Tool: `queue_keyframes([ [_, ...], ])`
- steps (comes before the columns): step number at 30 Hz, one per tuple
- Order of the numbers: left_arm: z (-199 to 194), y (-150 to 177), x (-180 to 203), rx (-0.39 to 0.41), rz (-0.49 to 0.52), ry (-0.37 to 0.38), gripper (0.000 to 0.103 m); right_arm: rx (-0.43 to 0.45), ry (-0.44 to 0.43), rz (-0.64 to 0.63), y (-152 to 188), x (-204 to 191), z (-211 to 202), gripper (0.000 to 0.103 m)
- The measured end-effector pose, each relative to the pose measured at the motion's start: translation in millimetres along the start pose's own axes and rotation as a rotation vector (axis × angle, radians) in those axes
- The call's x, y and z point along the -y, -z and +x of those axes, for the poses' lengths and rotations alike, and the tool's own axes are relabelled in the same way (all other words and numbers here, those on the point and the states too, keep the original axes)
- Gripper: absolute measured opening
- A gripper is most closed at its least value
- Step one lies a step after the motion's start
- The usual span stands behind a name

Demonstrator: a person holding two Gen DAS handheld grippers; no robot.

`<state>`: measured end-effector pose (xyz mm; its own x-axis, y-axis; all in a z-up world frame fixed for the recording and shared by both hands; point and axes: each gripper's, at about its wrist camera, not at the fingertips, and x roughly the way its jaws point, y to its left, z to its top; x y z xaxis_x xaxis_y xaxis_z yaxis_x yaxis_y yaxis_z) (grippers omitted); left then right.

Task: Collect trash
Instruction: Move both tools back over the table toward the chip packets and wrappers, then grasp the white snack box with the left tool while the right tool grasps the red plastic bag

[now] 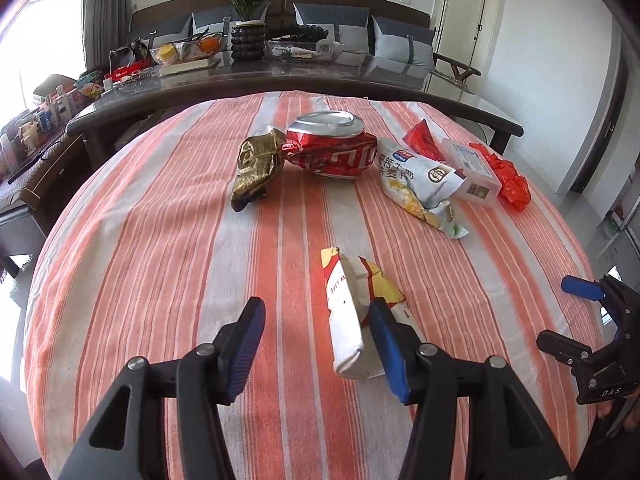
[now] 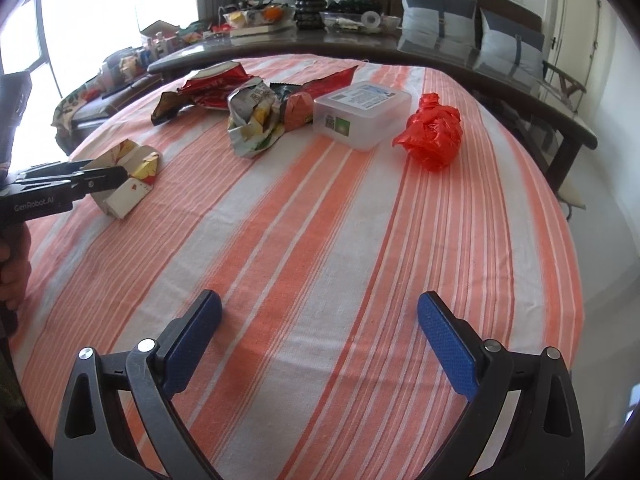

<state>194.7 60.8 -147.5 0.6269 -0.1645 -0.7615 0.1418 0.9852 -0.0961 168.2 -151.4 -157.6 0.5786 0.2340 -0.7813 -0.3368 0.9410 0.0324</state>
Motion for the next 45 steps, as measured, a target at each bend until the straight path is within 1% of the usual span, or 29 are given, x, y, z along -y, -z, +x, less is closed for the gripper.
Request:
queue_keyframes([
  [3,1,0,0,-0.001,-0.003,-0.011,0.06,0.0,-0.001,0.001,0,1,0,0.099],
  [7,-1,2,1,-0.001,-0.012,-0.021,0.06,0.0,0.002,0.002,0,1,0,0.099],
  [13,-3,3,-3,-0.001,-0.03,-0.003,0.06,0.001,0.015,0.021,0,3,-1,0.099],
  [17,1,4,-4,-0.02,-0.042,0.01,0.06,0.01,0.018,0.06,1,9,-3,0.099],
  [19,1,4,-7,-0.022,-0.054,0.024,0.06,0.025,0.001,0.095,2,15,-5,0.099],
  [21,1,4,-7,-0.025,-0.047,0.02,0.06,0.038,-0.021,0.147,-1,25,-8,0.099],
  [23,-1,5,-6,-0.029,-0.038,0.011,0.06,0.047,-0.009,0.209,-10,39,-9,0.099],
  [26,-6,7,-5,-0.023,-0.041,0.038,0.06,0.061,0.033,0.286,-39,65,-7,0.099],
  [30,-13,6,-3,-0.003,-0.031,0.056,0.06,0.05,0.093,0.315,-84,90,9,0.098],
  [32,-14,6,-3,0.002,-0.03,0.059,0.06,0.03,0.109,0.323,-101,98,23,0.095],
  [34,-16,6,-5,0.007,-0.036,0.065,0.06,0.012,0.115,0.332,-113,104,36,0.088],
  [36,-17,6,-6,0.013,-0.039,0.069,0.06,-0.008,0.114,0.343,-118,108,47,0.086],
  [38,-17,6,-7,0.013,-0.04,0.067,0.06,-0.03,0.105,0.361,-118,111,55,0.082],
  [39,-17,6,-7,0.012,-0.041,0.067,0.06,-0.036,0.096,0.372,-117,113,58,0.076],
  [40,-16,6,-6,0.01,-0.04,0.069,0.058,-0.038,0.084,0.382,-116,116,59,0.065],
  [41,-15,6,-4,0.008,-0.037,0.071,0.058,-0.035,0.068,0.392,-114,118,58,0.057],
  [42,-14,6,-2,0.007,-0.032,0.072,0.058,-0.03,0.055,0.397,-112,119,56,0.04],
  [45,-11,6,3,0.011,-0.021,0.067,0.058,-0.016,0.05,0.384,-105,119,42,0.038],
])
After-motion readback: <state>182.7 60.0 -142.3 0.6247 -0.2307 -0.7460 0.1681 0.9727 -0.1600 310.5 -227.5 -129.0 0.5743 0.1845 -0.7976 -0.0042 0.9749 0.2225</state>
